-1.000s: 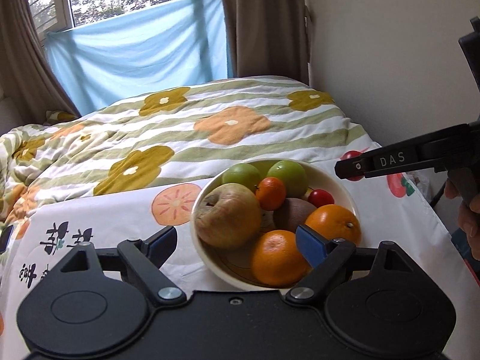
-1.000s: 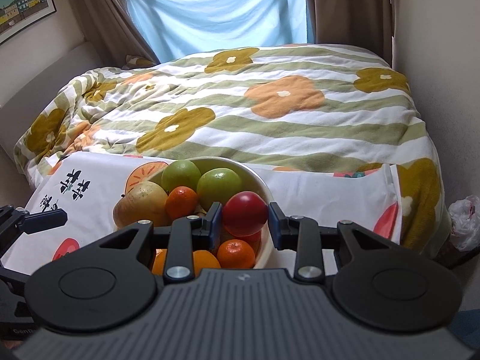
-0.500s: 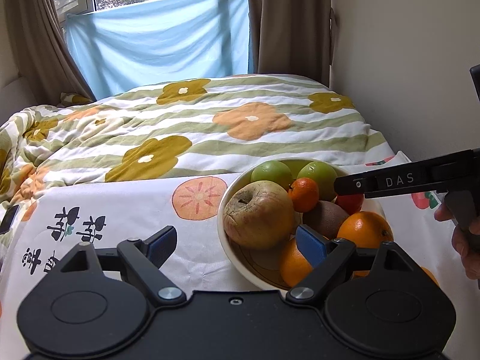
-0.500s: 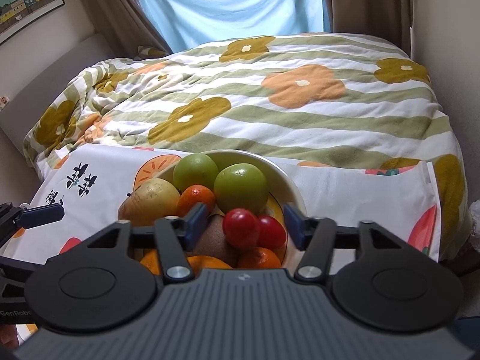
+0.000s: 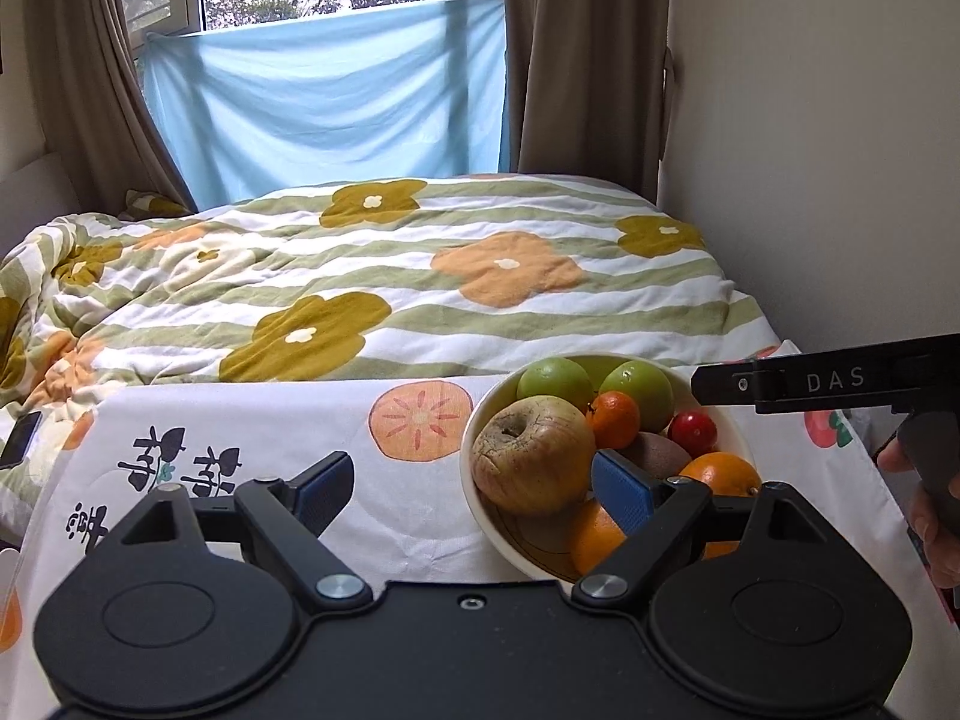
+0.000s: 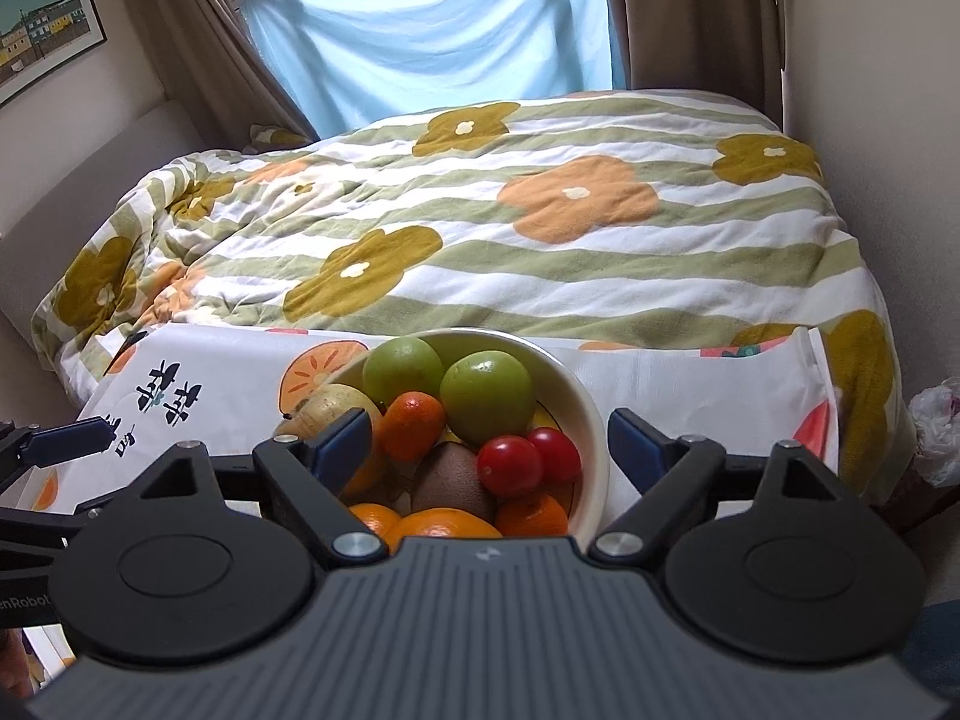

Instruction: Organize fruits

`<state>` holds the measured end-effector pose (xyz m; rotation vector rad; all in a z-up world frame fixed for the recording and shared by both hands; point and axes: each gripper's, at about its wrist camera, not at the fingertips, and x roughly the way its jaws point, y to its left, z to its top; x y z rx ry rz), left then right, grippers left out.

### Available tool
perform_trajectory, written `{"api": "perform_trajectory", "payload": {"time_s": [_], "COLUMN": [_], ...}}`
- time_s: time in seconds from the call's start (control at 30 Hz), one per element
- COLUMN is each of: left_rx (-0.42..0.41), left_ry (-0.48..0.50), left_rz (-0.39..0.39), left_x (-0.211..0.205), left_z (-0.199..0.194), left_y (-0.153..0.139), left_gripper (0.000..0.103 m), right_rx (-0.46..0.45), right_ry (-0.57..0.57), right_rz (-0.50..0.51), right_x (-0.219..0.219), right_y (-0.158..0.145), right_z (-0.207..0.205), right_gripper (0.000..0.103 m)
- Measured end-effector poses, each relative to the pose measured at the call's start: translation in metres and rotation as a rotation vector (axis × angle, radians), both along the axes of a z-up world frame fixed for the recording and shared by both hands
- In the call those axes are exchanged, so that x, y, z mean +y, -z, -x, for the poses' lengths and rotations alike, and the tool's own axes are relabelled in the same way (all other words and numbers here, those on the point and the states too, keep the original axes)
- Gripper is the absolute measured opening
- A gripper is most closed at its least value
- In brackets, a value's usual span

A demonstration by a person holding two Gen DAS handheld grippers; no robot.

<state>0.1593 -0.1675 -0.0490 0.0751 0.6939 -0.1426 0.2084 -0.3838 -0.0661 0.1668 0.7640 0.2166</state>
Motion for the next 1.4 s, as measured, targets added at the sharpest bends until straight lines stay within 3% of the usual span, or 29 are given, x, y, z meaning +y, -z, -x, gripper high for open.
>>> {"api": "perform_trajectory", "payload": {"time_s": [0.37,0.53,0.7,0.8,0.87,1.4], "left_rx": [-0.119,-0.127,-0.145,-0.146,-0.146,-0.130], "left_ry": [0.006,-0.016,-0.016,-0.024,-0.026,-0.040], "left_rz": [0.039,0.031,-0.001,-0.007,-0.006,0.019], "left_x": [0.049,0.079,0.102,0.111,0.117,0.133], "left_z": [0.056,0.080,0.106,0.121,0.130,0.145], "left_y": [-0.071,-0.090,-0.095,-0.092,-0.090,-0.087], "left_gripper": [0.090,0.092,0.093,0.103,0.103,0.103], "right_rx": [-0.093,-0.115,-0.128,-0.136,-0.137,-0.118], "right_ry": [0.078,0.136,0.173,0.193,0.202,0.217], "right_rz": [0.055,0.104,0.130,0.146,0.154,0.174], "right_x": [0.041,0.065,0.086,0.100,0.106,0.123], "right_y": [-0.081,-0.102,-0.106,-0.104,-0.103,-0.098], "right_z": [0.083,0.129,0.166,0.185,0.194,0.218], "right_gripper": [0.101,0.103,0.103,0.103,0.103,0.103]}}
